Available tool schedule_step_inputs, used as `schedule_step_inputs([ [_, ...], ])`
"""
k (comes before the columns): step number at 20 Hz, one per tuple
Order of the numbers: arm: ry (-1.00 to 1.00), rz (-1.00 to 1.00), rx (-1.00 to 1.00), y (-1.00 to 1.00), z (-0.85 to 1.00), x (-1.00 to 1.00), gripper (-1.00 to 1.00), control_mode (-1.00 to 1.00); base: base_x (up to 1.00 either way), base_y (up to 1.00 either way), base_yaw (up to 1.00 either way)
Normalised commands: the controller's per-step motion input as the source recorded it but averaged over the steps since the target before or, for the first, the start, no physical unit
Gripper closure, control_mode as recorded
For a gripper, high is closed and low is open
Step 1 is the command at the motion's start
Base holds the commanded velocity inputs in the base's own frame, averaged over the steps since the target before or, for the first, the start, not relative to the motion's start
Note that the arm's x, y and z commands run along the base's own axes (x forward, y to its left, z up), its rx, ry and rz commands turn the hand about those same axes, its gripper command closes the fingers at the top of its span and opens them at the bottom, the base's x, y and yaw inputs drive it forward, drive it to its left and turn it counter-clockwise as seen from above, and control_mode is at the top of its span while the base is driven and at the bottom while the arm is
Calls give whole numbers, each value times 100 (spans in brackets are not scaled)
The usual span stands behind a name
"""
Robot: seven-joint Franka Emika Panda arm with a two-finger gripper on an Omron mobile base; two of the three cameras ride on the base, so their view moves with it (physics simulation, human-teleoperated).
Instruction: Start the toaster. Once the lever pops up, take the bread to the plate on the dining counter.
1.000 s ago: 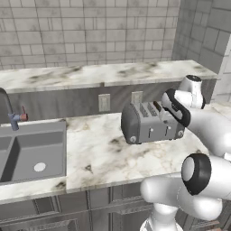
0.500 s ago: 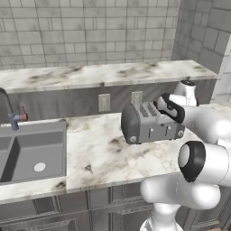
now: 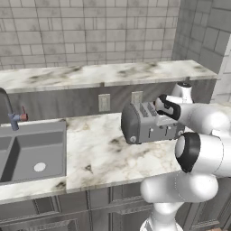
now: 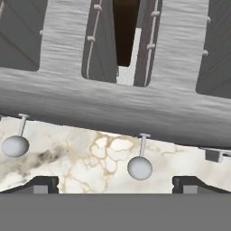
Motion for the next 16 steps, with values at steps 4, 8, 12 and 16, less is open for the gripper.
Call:
schedule_step_inputs([
  [4, -5, 0, 0, 7, -2, 0, -100, -100, 0, 0, 0],
  [8, -8, 0, -1, 24, 0, 0, -100, -100, 0, 0, 0],
  [12, -2, 0, 0, 17, -1, 0, -100, -100, 0, 0, 0],
  [16, 0, 0, 0, 0, -14, 0, -100, -100, 0, 0, 0],
])
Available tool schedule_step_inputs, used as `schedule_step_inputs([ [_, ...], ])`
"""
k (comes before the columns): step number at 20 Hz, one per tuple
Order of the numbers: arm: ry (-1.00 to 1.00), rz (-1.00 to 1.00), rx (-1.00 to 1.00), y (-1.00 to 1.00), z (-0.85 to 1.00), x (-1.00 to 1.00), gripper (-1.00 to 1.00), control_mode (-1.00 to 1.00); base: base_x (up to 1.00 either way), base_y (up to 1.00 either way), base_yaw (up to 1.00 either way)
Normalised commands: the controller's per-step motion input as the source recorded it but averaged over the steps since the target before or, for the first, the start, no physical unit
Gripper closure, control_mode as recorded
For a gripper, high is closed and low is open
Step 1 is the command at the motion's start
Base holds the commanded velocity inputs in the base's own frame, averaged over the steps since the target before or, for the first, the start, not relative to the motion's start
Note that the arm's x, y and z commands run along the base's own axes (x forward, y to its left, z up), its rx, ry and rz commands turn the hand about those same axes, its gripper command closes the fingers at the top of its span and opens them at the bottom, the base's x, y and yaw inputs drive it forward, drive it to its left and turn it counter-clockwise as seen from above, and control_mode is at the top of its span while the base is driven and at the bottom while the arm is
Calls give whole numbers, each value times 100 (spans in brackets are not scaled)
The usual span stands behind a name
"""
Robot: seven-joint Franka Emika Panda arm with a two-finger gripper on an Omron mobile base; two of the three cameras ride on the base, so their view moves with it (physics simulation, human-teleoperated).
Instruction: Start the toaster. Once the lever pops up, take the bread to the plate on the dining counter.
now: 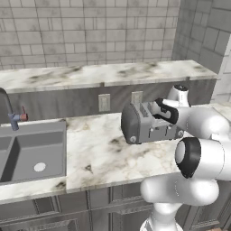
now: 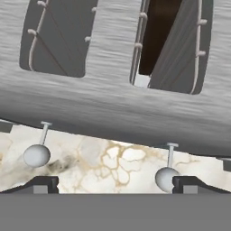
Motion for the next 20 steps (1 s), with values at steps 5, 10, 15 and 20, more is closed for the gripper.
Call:
schedule_step_inputs([
  [5, 0, 0, 0, 0, -6, 0, -100, -100, 0, 0, 0],
  [10, 0, 0, 0, 0, -3, 0, -100, -100, 0, 0, 0],
  [15, 0, 0, 0, 0, -7, 0, -100, -100, 0, 0, 0],
  [20, 0, 0, 0, 0, -16, 0, -100, -100, 0, 0, 0],
])
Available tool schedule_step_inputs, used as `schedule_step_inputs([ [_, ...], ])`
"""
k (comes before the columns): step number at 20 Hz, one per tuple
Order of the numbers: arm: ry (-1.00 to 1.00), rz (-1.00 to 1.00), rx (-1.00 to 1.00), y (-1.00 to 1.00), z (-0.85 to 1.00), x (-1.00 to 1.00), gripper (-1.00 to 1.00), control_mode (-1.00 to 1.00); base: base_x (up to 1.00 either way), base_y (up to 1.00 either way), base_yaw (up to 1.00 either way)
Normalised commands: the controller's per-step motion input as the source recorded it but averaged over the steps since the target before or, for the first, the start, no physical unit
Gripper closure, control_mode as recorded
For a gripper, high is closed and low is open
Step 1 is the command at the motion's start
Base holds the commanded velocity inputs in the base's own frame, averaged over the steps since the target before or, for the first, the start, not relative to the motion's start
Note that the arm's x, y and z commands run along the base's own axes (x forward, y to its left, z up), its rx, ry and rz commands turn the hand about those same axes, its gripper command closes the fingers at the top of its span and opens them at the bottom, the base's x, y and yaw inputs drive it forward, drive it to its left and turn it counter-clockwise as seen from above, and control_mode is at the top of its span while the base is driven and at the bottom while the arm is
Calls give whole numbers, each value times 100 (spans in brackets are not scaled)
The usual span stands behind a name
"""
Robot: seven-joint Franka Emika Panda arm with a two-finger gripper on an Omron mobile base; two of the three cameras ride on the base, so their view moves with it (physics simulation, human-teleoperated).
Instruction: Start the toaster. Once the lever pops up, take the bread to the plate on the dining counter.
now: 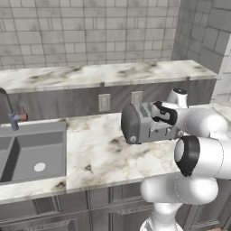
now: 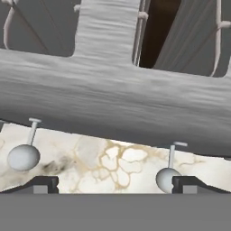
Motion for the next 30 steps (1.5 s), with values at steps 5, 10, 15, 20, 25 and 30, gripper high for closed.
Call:
schedule_step_inputs([
  [5, 0, 0, 0, 0, -20, 0, -100, -100, 0, 0, 0],
  [10, 0, 0, 0, 0, -18, 0, -100, -100, 0, 0, 0],
  [15, 0, 0, 0, 0, -22, 0, -100, -100, 0, 0, 0],
  [20, 0, 0, 0, 0, -20, 0, -100, -100, 0, 0, 0],
  [25, 0, 0, 0, 0, -14, 0, -100, -100, 0, 0, 0],
  [30, 0, 0, 0, 0, -11, 0, -100, -100, 0, 0, 0],
])
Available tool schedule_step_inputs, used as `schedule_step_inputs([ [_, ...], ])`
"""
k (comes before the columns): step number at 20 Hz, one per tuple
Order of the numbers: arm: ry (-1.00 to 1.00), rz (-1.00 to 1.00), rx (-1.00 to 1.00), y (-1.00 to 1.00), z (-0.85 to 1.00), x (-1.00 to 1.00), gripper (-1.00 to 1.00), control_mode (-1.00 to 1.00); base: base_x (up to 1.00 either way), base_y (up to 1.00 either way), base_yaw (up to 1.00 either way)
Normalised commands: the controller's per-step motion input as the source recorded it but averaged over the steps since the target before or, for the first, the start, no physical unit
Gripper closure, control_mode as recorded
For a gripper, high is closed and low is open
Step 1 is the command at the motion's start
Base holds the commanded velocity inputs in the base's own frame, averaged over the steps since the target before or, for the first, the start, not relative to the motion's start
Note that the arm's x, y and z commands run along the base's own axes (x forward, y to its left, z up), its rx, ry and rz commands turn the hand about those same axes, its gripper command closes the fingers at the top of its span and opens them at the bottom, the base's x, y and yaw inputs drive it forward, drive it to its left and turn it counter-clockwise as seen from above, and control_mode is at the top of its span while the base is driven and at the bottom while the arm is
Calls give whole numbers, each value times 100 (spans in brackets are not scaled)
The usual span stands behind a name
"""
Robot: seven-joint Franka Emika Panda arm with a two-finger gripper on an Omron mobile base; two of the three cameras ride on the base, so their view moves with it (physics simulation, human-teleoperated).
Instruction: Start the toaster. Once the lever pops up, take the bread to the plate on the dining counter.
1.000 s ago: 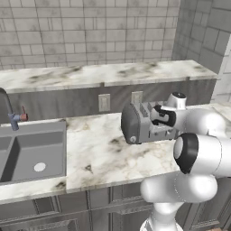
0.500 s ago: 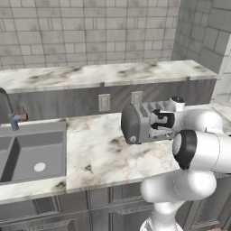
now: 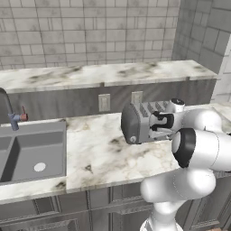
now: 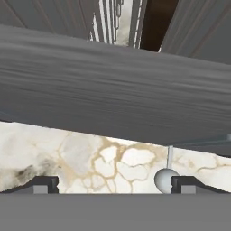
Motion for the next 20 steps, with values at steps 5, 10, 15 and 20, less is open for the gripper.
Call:
schedule_step_inputs([
  [5, 0, 0, 0, 0, 0, 0, -100, -100, 0, 0, 0],
  [10, -1, 0, 0, 0, 8, 0, -100, -100, 0, 0, 0],
  [15, -5, 0, 0, -10, 30, -2, -100, -100, 0, 0, 0],
  [20, -6, 0, 0, -3, 46, -9, -100, -100, 0, 0, 0],
])
